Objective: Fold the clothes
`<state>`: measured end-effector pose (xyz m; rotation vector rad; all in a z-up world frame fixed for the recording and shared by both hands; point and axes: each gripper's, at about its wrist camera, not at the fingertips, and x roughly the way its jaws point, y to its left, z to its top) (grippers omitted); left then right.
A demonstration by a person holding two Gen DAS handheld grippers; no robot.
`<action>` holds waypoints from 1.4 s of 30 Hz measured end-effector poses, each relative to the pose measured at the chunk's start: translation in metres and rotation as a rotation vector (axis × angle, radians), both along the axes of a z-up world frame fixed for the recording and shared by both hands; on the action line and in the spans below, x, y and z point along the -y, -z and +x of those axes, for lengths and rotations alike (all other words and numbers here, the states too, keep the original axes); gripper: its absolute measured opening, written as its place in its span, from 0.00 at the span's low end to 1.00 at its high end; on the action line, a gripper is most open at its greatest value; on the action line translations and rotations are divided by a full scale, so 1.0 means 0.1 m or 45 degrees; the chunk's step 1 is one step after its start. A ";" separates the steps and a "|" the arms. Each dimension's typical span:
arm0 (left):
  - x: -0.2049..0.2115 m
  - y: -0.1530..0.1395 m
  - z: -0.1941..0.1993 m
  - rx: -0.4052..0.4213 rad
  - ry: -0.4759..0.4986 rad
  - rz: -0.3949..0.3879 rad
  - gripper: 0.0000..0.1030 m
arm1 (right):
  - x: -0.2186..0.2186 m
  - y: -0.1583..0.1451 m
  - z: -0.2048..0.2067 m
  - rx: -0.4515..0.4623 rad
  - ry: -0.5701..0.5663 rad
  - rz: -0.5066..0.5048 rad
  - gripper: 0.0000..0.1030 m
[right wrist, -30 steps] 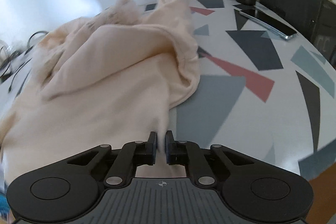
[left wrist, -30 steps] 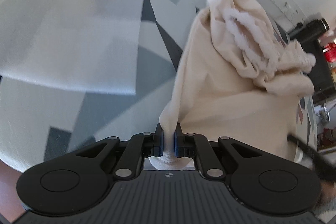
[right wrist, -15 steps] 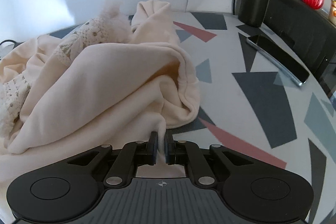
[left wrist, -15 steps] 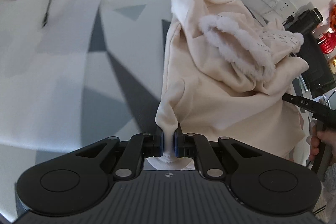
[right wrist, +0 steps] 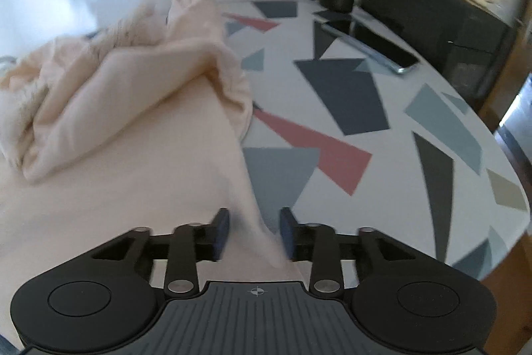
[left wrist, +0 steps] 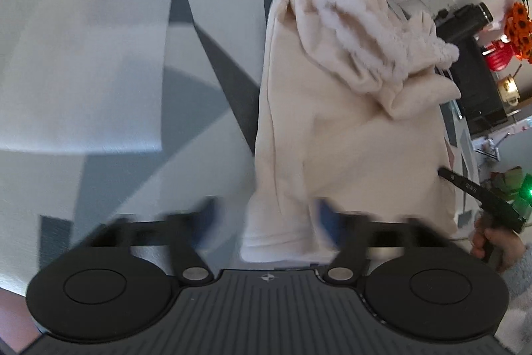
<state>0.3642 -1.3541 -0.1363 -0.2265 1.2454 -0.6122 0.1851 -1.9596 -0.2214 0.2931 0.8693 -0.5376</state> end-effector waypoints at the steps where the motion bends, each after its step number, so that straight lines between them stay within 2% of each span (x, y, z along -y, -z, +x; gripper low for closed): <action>1: -0.01 -0.07 -0.01 0.028 -0.003 -0.012 0.80 | -0.02 -0.07 -0.03 0.027 0.017 -0.006 0.46; 2: -0.04 -0.15 -0.01 0.057 -0.004 -0.030 0.80 | -0.05 -0.18 -0.07 0.062 0.050 -0.018 0.57; 3: -0.07 -0.22 -0.01 0.085 -0.011 -0.049 0.80 | -0.09 -0.30 -0.12 0.112 0.073 -0.021 0.63; 5: -0.09 -0.36 0.03 0.133 -0.035 -0.095 0.80 | -0.14 -0.60 -0.15 0.226 0.059 -0.033 0.86; 11: 0.04 -0.80 0.26 0.241 -0.039 -0.267 0.80 | -0.20 -1.59 0.18 0.452 0.022 -0.060 0.95; 16: 0.16 -1.16 0.45 0.332 -0.043 -0.411 0.83 | -0.18 -2.25 0.38 0.611 -0.023 -0.053 0.99; 18: 0.20 -1.30 0.52 0.373 -0.052 -0.462 0.84 | -0.25 -2.43 0.42 0.651 -0.068 -0.131 0.99; 22: 0.30 -1.56 0.59 0.543 -0.157 -0.480 0.84 | -0.45 -2.55 0.57 0.700 -0.064 -0.410 0.99; 23: 0.33 -1.63 0.60 0.586 -0.175 -0.488 0.84 | -0.47 -2.53 0.62 0.718 -0.073 -0.428 0.99; 25: 0.41 -1.71 0.65 0.637 -0.174 -0.483 0.91 | -0.49 -2.49 0.73 0.746 -0.093 -0.454 0.99; 27: 0.56 -1.73 0.73 0.651 -0.141 -0.423 0.95 | -0.44 -2.34 0.88 0.702 -0.112 -0.405 0.99; 30: 0.89 -1.38 0.78 0.579 -0.080 -0.281 0.95 | -0.33 -1.97 1.12 0.606 -0.151 -0.303 0.99; 35: 1.48 -0.72 0.84 0.439 0.023 -0.038 0.95 | -0.15 -1.08 1.45 0.334 -0.196 -0.113 0.99; 39: 1.75 -0.22 0.94 0.289 0.023 0.085 0.95 | -0.03 -0.53 1.65 0.199 -0.211 0.031 0.99; 40: 1.80 -0.14 0.95 0.270 0.019 0.096 0.95 | -0.01 -0.42 1.69 0.172 -0.218 0.063 0.97; 42: 1.90 0.02 0.98 0.230 0.011 0.119 0.95 | -0.06 -0.28 1.76 0.153 -0.270 0.089 0.81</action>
